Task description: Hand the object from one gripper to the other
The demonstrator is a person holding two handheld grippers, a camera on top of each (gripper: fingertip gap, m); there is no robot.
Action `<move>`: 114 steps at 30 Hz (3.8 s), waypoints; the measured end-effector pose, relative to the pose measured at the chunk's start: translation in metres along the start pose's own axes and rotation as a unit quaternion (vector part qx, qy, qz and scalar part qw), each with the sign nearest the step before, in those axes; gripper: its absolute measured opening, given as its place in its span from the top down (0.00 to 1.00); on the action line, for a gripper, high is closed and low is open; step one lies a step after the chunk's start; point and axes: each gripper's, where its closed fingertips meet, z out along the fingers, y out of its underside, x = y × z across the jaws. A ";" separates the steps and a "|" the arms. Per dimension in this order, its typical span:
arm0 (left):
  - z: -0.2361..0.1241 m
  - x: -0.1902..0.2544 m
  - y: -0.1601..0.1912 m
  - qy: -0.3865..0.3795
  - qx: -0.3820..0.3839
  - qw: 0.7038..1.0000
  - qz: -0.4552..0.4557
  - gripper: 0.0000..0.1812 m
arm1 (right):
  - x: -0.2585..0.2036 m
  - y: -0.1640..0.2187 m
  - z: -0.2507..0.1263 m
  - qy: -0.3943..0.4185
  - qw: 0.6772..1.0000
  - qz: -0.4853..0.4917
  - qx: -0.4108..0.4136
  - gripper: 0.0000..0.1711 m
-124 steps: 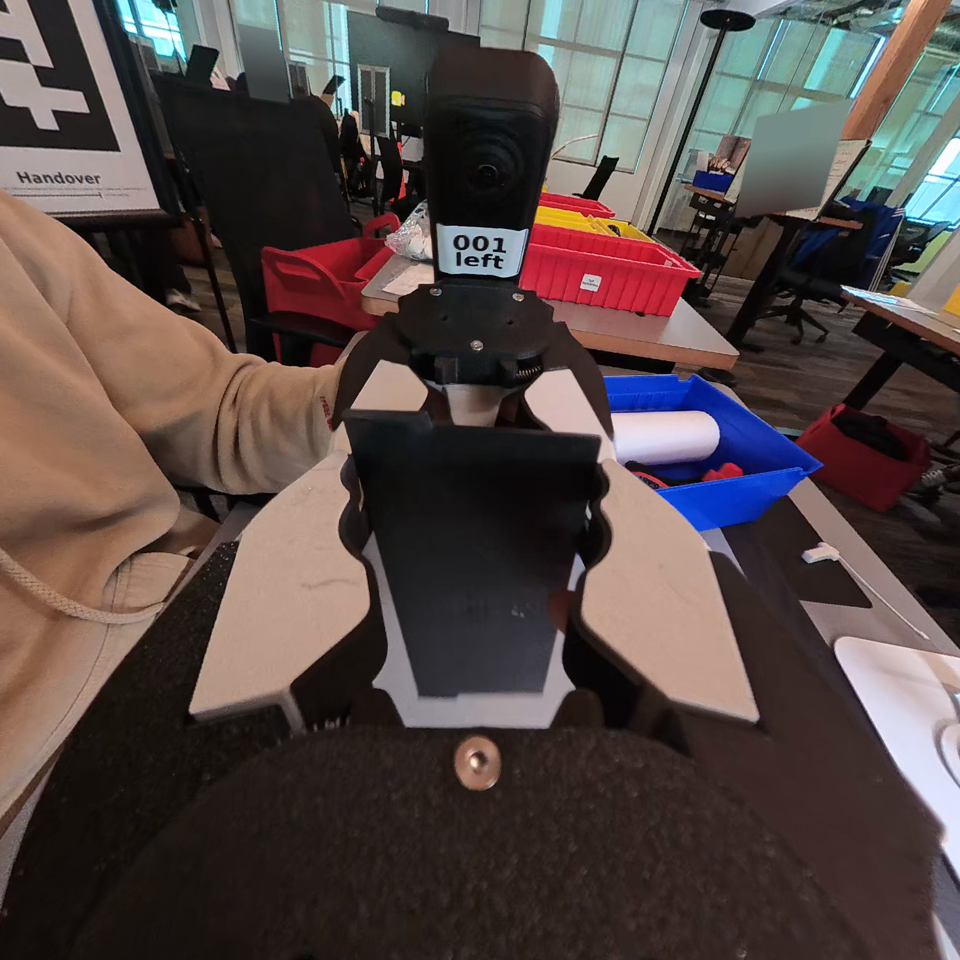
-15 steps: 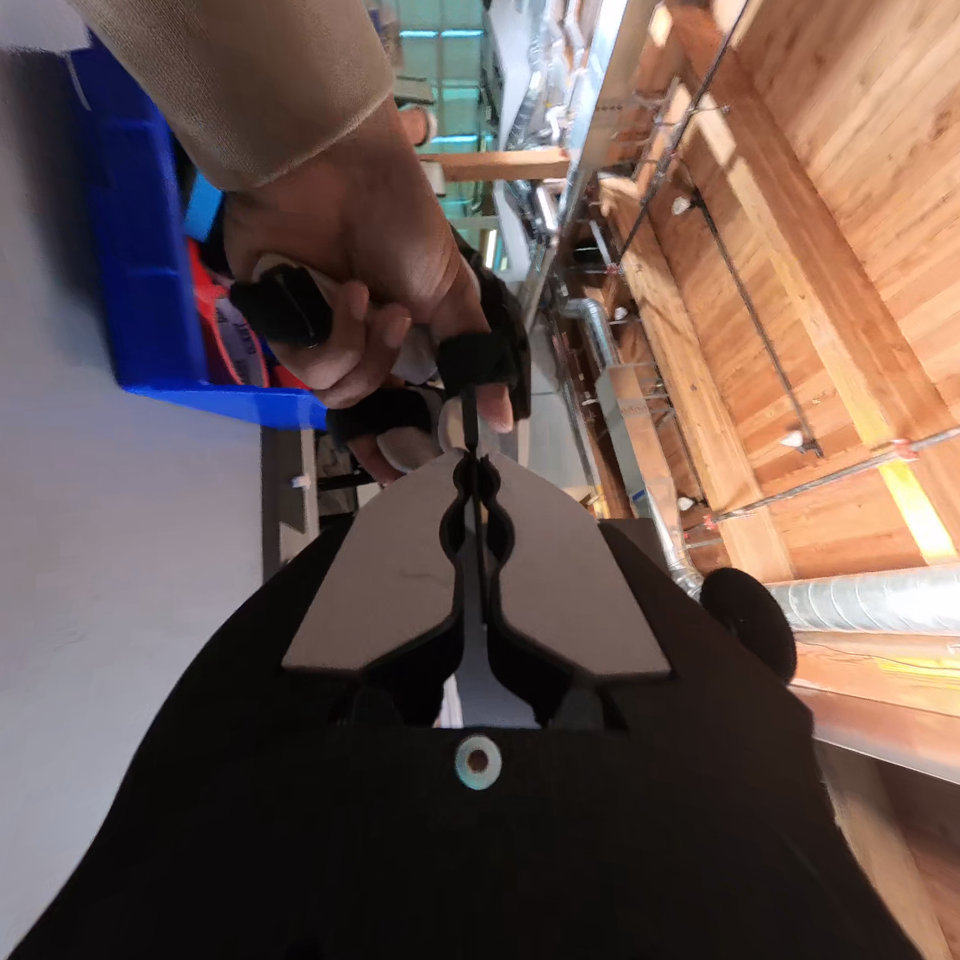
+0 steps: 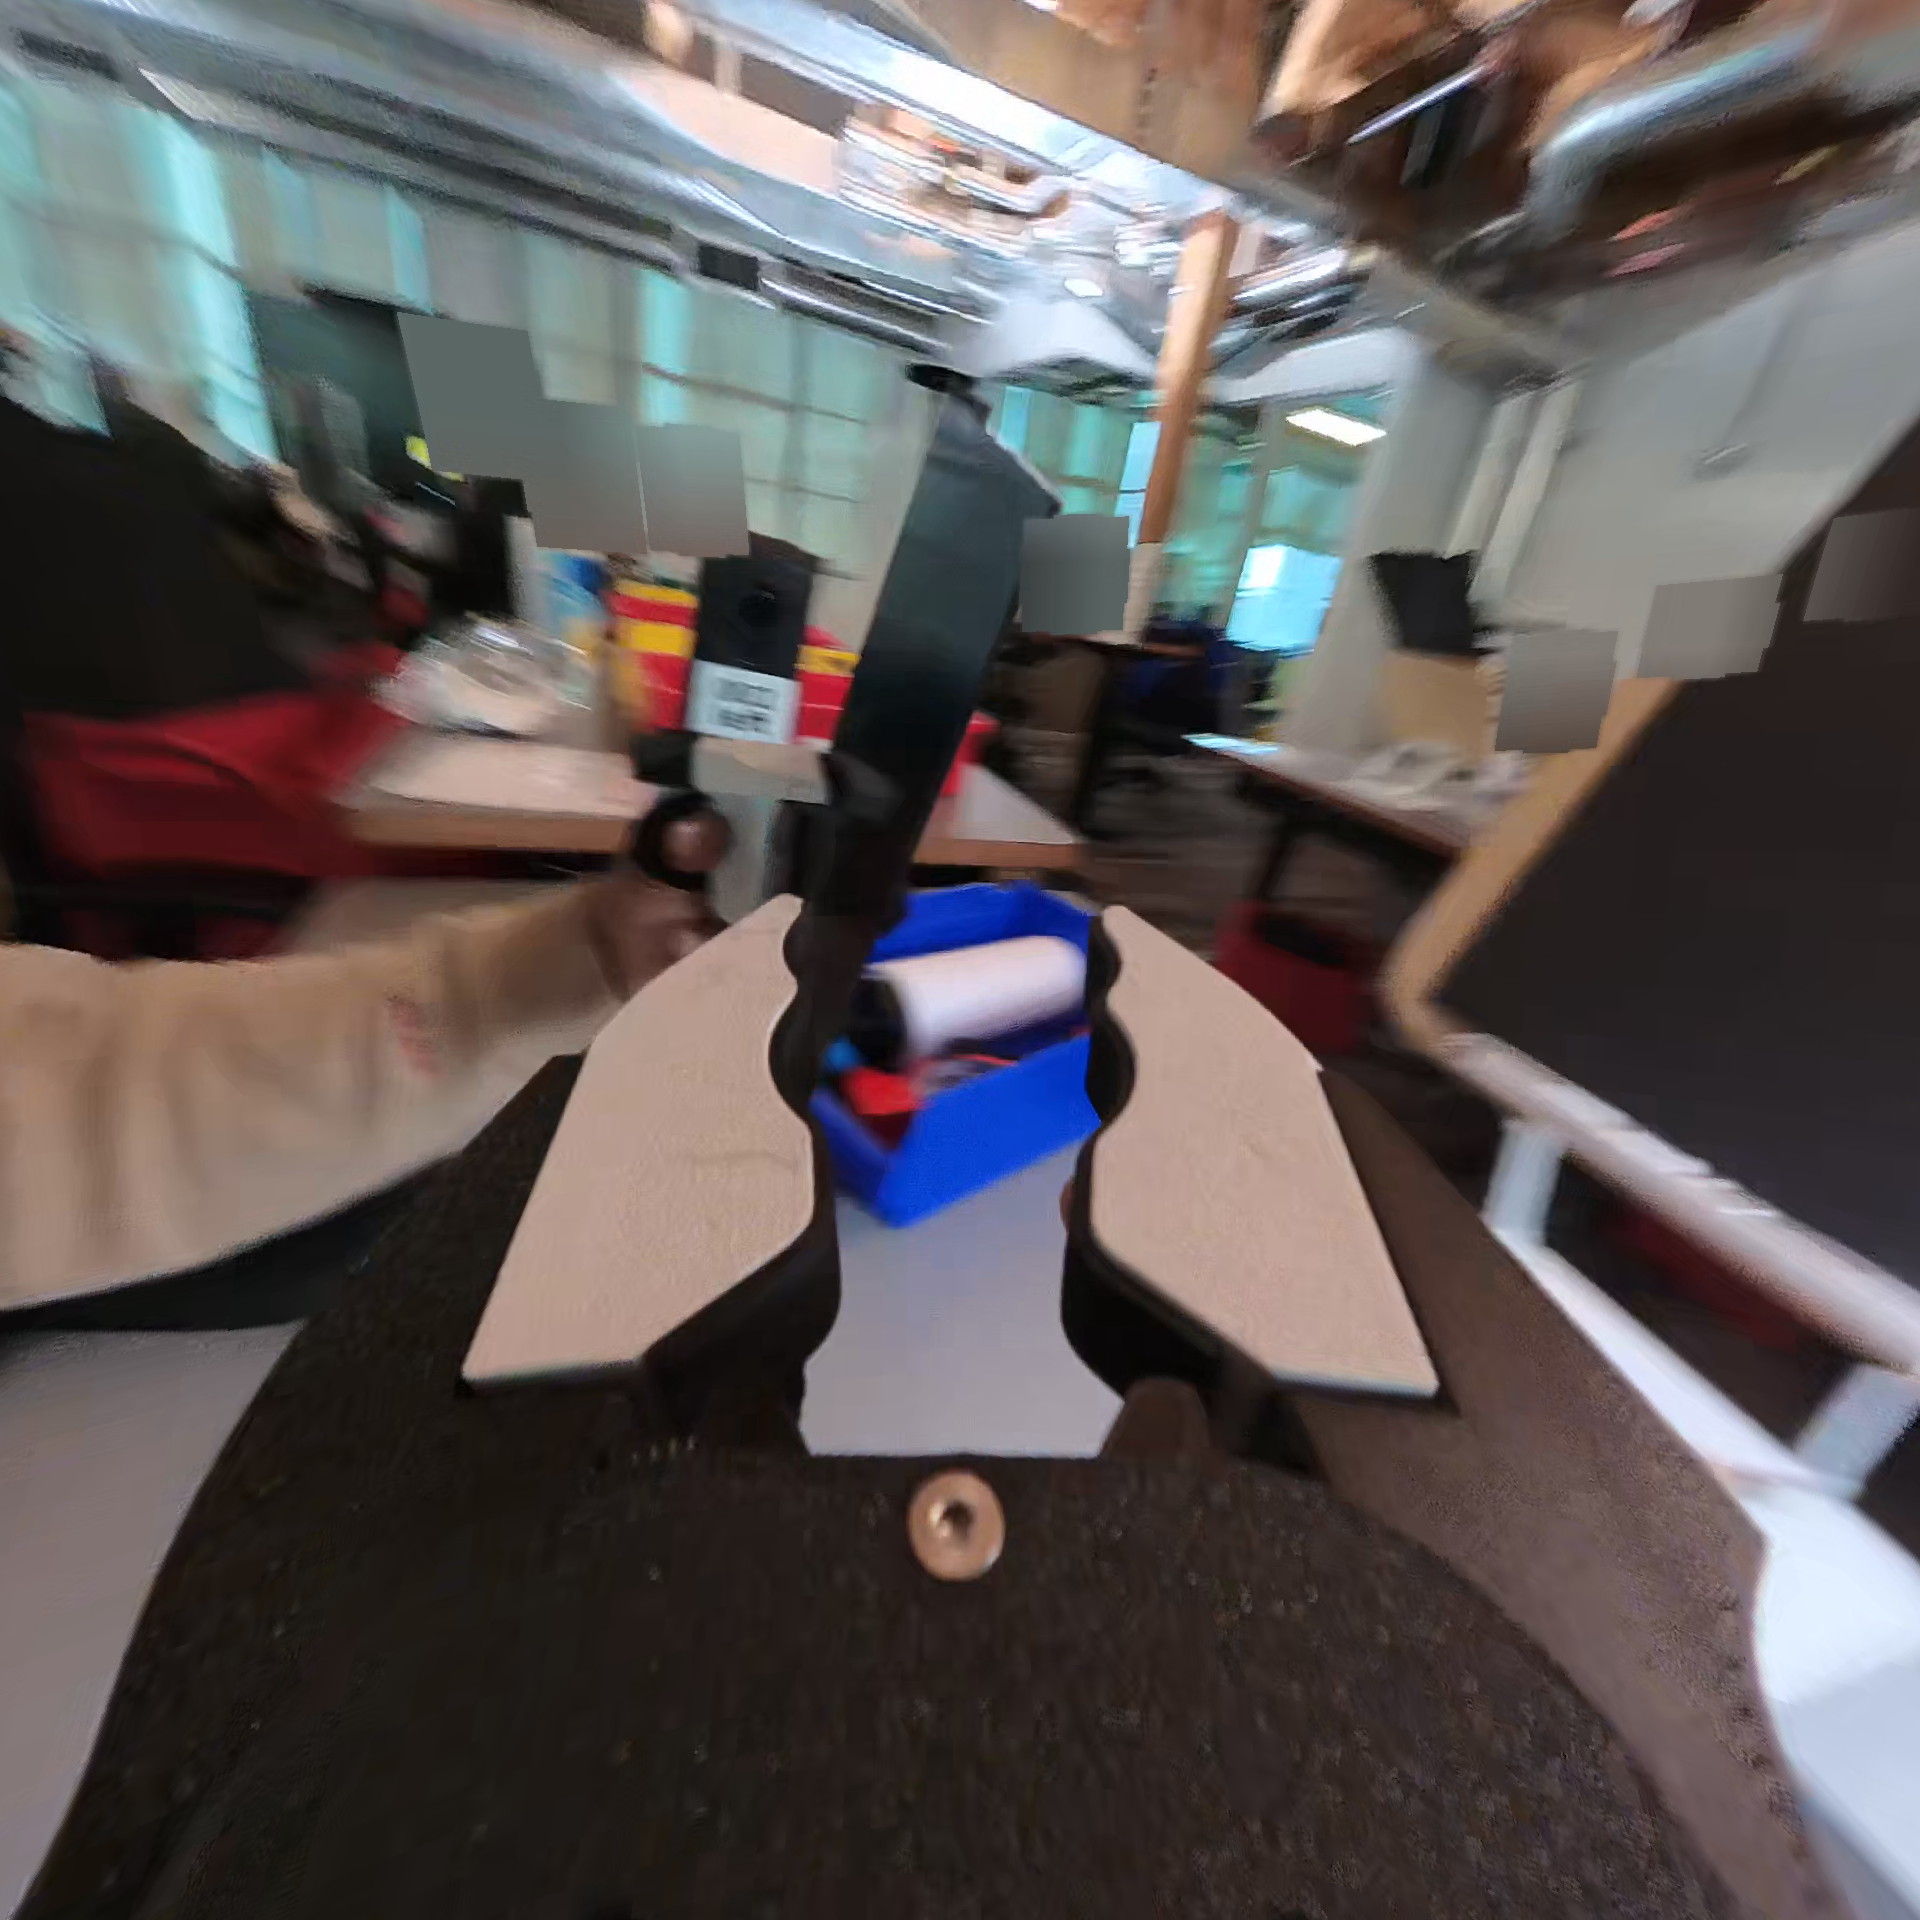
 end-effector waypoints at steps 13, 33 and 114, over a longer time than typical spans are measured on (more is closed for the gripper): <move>0.002 -0.004 0.020 -0.143 -0.199 0.949 0.199 0.79 | 0.042 0.092 -0.035 0.085 0.894 -0.260 -0.356 0.99; -0.014 -0.020 0.027 -0.161 -0.209 0.919 0.294 0.99 | 0.051 0.007 -0.059 0.114 0.965 -0.193 -0.134 0.73; -0.224 -0.171 0.192 -0.469 -0.601 0.647 -0.012 0.90 | 0.046 0.115 0.011 0.080 0.982 -0.040 -0.167 1.00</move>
